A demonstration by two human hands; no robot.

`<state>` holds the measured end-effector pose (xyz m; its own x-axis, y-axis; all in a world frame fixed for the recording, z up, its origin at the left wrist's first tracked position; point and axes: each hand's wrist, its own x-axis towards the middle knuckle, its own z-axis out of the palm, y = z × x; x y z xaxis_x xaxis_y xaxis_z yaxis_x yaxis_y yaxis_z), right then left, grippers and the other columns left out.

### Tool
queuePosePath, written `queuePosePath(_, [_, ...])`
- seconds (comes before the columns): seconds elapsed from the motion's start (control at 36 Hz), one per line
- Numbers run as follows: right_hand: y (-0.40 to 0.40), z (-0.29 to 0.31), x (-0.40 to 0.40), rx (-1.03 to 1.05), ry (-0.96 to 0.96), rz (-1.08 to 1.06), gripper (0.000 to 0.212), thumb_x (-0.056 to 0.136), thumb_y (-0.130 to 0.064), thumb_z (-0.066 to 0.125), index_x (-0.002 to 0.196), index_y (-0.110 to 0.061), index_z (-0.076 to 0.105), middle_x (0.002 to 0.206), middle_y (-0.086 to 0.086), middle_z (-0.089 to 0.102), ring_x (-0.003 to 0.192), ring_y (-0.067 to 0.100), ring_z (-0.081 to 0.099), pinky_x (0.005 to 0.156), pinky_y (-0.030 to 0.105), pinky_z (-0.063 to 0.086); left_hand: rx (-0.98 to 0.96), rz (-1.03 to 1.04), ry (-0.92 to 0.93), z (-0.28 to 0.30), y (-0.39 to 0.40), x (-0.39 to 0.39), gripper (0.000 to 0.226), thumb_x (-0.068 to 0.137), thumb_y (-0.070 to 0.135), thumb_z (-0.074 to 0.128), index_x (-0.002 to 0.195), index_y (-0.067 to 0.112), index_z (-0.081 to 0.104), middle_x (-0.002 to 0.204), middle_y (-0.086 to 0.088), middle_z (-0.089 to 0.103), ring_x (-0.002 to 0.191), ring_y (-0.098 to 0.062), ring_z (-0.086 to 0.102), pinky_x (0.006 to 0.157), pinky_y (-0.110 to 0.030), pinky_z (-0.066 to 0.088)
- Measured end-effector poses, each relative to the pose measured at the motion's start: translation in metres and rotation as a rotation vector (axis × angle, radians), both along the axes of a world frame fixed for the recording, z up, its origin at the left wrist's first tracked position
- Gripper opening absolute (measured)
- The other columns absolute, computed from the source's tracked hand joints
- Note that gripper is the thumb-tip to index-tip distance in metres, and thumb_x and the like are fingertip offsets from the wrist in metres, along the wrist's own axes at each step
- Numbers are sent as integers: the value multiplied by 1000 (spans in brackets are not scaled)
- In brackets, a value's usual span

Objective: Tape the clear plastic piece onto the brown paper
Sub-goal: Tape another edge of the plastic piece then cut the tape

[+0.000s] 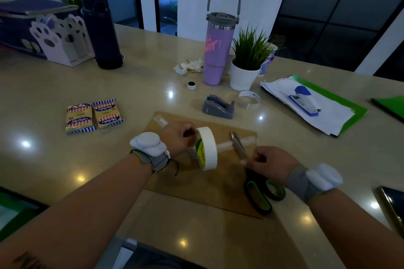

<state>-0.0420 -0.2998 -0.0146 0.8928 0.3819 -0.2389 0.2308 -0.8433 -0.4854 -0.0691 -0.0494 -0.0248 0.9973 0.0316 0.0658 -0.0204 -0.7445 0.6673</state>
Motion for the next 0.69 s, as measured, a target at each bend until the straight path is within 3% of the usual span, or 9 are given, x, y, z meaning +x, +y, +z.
queuePosePath(0.06, [-6,-4,-1,-116,32,26,42,74,-52,65,60,-20,43,63,-1,45,65,18,47,58,29,35,-3,-4,6,0,0,1,9,87,17,55,85,12,62,77,-2,60,68,-11,51,60,-20,38])
queuePosePath(0.14, [-11,-5,-4,-199,52,35,47,69,-57,68,62,-19,41,64,-1,46,65,17,46,58,29,35,2,-16,24,3,1,2,7,88,20,55,81,19,56,76,-1,60,68,-11,52,61,-16,39])
queuePosePath(0.22, [-12,-1,-6,-244,31,25,48,65,-59,70,63,-20,42,67,0,48,67,17,47,60,28,35,-16,-4,54,4,2,2,9,87,17,55,88,11,62,75,-2,61,74,-18,55,69,-23,40])
queuePosePath(0.36, [-14,7,-12,-398,-7,55,50,63,-64,68,70,-20,45,74,-1,51,71,16,47,58,26,33,26,-17,105,6,5,1,16,88,15,53,96,6,63,78,0,59,75,-18,53,63,-21,40])
queuePosePath(0.47, [-13,9,-13,-477,-40,56,55,66,-67,63,84,-16,53,89,4,60,80,19,56,58,27,36,-28,-5,136,5,4,1,22,88,11,52,103,2,64,85,-6,62,74,-21,58,80,-33,50])
queuePosePath(0.58, [-16,6,-8,-525,-121,62,46,73,-62,59,86,-18,54,94,4,57,86,21,57,69,30,44,-34,0,149,5,1,-1,17,86,11,54,96,2,65,80,-7,62,62,-9,55,71,-27,46])
queuePosePath(0.69, [-23,2,-3,-500,-184,73,43,77,-53,57,102,-18,55,106,5,52,92,23,56,79,34,50,-113,30,152,2,-3,-5,21,86,3,52,103,-3,62,84,-8,59,79,-21,55,72,-33,46])
